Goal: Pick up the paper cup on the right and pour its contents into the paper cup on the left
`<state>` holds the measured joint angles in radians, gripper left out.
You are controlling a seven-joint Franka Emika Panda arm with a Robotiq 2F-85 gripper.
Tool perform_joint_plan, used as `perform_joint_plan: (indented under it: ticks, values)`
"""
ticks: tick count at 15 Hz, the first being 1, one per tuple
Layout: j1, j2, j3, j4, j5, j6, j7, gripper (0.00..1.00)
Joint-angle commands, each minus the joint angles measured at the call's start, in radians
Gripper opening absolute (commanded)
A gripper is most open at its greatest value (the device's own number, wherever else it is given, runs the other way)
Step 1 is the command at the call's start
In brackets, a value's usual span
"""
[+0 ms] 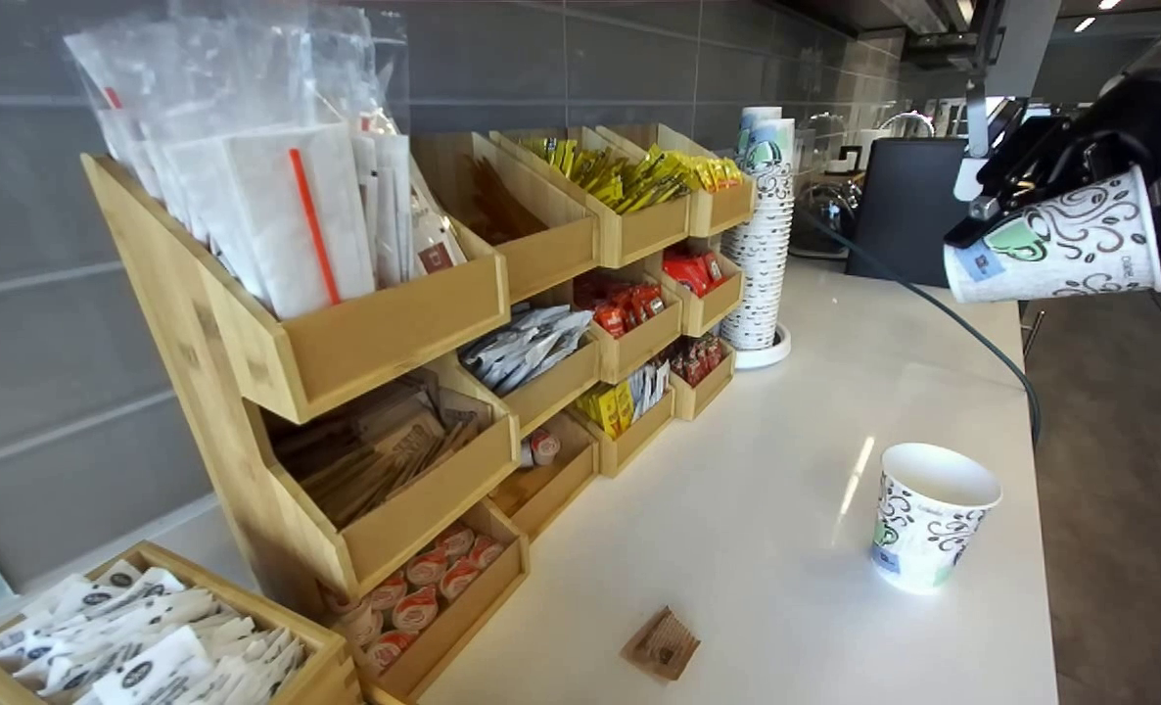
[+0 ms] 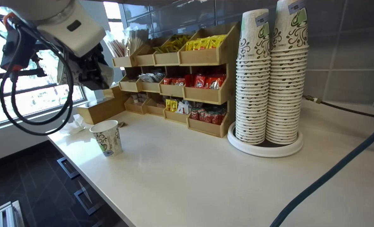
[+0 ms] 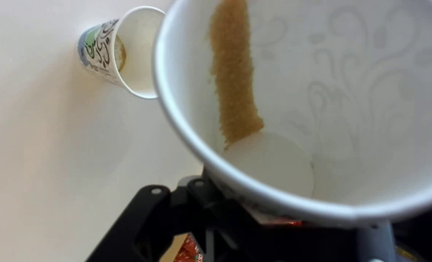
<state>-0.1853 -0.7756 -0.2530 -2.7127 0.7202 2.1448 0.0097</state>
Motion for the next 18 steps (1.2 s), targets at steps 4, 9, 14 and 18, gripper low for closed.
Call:
perform_joint_plan:
  ticks: [4, 9, 14, 18]
  values:
    - [-0.017, 0.004, 0.009, -0.007, 0.006, -0.006, 0.019, 0.67]
    - [-0.082, 0.051, -0.011, -0.003, 0.013, 0.034, 0.103, 0.42]
    - [-0.133, 0.143, -0.027, 0.005, 0.039, 0.016, 0.240, 0.42]
    - [-0.145, 0.209, -0.022, 0.007, 0.077, 0.012, 0.331, 0.42]
